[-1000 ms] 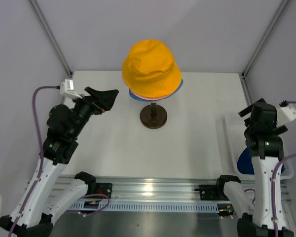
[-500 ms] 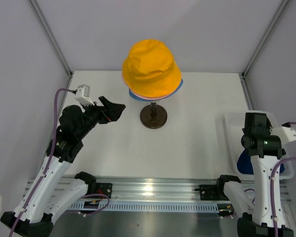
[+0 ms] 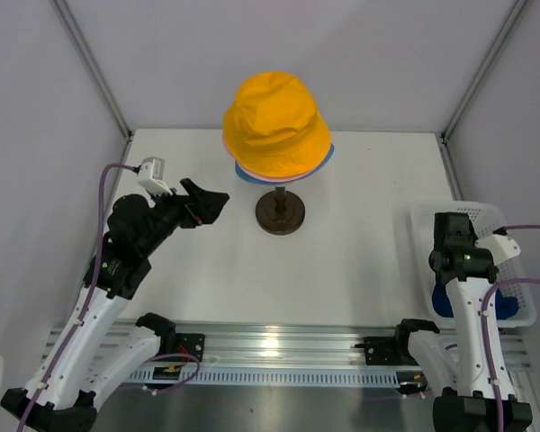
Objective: Stack the hats
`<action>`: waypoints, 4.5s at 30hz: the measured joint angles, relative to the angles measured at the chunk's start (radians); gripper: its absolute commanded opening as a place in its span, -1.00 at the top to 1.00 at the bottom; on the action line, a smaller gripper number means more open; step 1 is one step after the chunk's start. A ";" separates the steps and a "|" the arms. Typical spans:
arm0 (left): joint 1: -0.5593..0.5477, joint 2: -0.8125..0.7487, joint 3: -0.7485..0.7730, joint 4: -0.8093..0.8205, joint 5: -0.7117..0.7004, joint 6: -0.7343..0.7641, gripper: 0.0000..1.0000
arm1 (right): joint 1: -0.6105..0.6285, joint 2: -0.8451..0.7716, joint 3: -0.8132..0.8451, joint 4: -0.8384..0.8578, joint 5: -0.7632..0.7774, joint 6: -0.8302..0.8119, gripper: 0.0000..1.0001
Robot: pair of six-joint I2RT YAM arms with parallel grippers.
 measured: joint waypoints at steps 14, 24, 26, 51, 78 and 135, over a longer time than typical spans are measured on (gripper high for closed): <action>0.000 0.003 0.000 0.042 0.173 0.045 -0.99 | -0.001 -0.014 0.039 0.137 -0.092 -0.154 -0.01; 0.000 0.015 0.000 0.075 0.236 0.051 -0.99 | -0.004 -0.058 0.199 -0.077 -0.023 0.010 -0.99; 0.000 0.015 0.000 0.075 0.240 0.052 -0.99 | -0.004 -0.090 0.155 -0.099 -0.010 0.063 -0.99; -0.002 0.021 -0.002 0.079 0.258 0.053 -0.99 | -0.273 -0.098 -0.161 0.247 -0.050 0.042 1.00; -0.435 0.550 0.482 0.387 0.242 -0.154 -0.93 | -0.015 0.184 0.396 0.815 -0.900 -0.356 1.00; -0.460 1.223 1.497 0.147 0.039 -0.473 0.99 | 0.040 0.073 0.451 0.827 -0.911 -0.473 -0.99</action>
